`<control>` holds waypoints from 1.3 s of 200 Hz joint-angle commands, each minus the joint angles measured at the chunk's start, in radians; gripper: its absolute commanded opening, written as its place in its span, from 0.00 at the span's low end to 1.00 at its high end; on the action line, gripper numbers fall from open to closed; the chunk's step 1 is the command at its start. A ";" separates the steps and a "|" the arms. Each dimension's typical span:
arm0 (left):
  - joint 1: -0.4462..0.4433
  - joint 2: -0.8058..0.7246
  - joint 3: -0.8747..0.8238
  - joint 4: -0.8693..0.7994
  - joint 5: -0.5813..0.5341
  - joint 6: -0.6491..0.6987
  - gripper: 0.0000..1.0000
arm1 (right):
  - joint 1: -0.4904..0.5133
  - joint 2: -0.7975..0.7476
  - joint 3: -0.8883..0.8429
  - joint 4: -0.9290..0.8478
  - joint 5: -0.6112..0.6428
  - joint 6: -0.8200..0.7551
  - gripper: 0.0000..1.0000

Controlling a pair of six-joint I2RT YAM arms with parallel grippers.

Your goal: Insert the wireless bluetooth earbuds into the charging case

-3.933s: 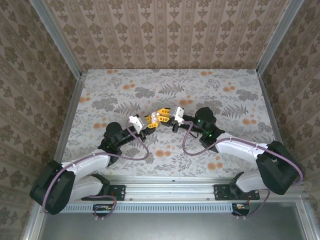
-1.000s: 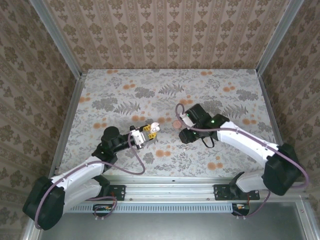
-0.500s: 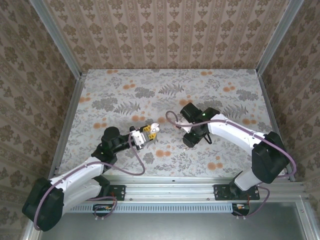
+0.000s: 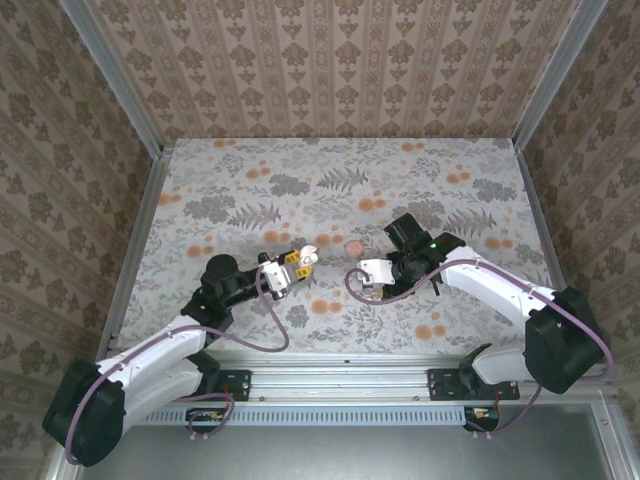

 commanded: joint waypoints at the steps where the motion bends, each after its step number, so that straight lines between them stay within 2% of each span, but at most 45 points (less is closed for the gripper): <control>1: -0.007 -0.004 0.005 -0.011 -0.013 0.019 0.00 | 0.003 0.069 0.016 -0.024 -0.054 -0.164 0.43; 99: 0.004 -0.019 -0.011 -0.026 -0.059 0.023 0.00 | 0.043 0.308 0.140 -0.062 -0.022 -0.228 0.39; 180: 0.016 0.006 -0.007 -0.011 -0.050 0.018 0.00 | 0.074 0.415 0.186 -0.093 -0.017 -0.218 0.37; 260: 0.021 0.016 -0.007 -0.010 -0.048 0.016 0.00 | 0.076 0.477 0.223 -0.128 0.034 -0.187 0.19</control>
